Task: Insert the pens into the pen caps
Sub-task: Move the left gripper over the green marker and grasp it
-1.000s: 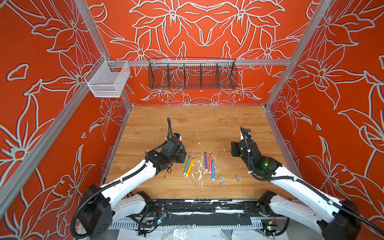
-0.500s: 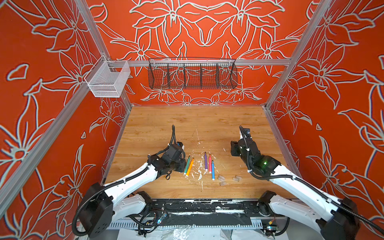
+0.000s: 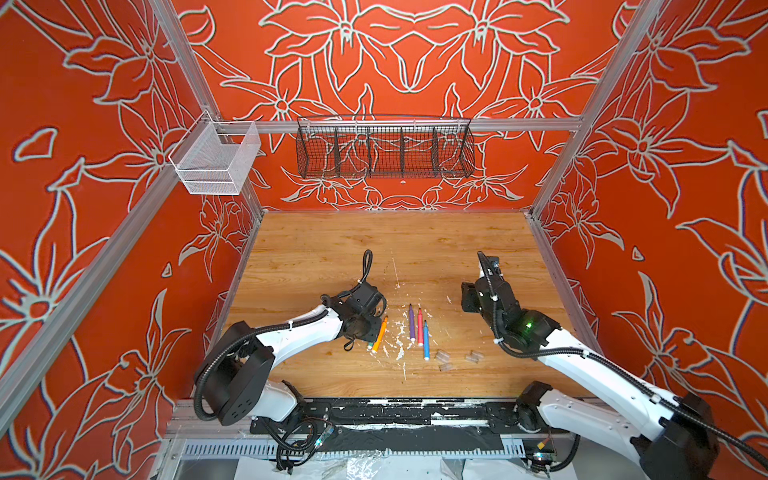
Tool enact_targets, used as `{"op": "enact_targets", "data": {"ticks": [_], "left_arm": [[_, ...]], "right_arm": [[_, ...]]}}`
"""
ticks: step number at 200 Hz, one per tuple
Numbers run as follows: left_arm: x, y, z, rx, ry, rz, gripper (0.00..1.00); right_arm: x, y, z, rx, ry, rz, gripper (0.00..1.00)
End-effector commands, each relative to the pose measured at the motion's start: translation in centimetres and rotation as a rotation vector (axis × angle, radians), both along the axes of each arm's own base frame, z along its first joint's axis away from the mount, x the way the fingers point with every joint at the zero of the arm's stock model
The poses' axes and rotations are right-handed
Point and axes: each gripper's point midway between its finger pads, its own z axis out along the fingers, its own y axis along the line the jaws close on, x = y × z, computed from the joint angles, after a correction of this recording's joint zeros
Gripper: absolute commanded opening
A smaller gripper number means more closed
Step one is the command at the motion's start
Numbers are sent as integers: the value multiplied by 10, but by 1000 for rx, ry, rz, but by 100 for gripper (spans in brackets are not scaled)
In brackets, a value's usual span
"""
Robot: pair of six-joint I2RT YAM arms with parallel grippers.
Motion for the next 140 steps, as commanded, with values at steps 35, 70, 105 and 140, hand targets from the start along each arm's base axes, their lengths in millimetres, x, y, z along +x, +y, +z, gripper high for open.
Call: {"op": "enact_targets", "data": {"ticks": [35,70,105,140], "left_arm": [[-4,5,-24,136,96,4,33],[-2,7,-36,196,139,12,23],[-2,8,-39,213,148,13,16],[-1,9,-38,214,136,25,7]], "right_arm": [[1,-1,10,24,-4,-12,51],[1,-1,10,29,0,-9,51],[0,-1,11,34,-2,-7,51],[0,-2,12,39,-5,-10,51]]}}
